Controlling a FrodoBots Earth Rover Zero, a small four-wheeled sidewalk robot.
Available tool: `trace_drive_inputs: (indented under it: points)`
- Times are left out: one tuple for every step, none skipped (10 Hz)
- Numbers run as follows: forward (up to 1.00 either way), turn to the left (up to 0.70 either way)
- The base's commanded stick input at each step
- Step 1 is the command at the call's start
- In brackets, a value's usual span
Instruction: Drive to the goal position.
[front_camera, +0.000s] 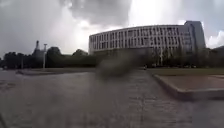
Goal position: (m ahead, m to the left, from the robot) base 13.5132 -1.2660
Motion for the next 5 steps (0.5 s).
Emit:
trace_drive_inputs:
  points:
    - [0.7, 0.0]
    - [0.7, 0.0]
    - [0.7, 0.0]
    - [0.7, 0.0]
    - [0.7, 0.0]
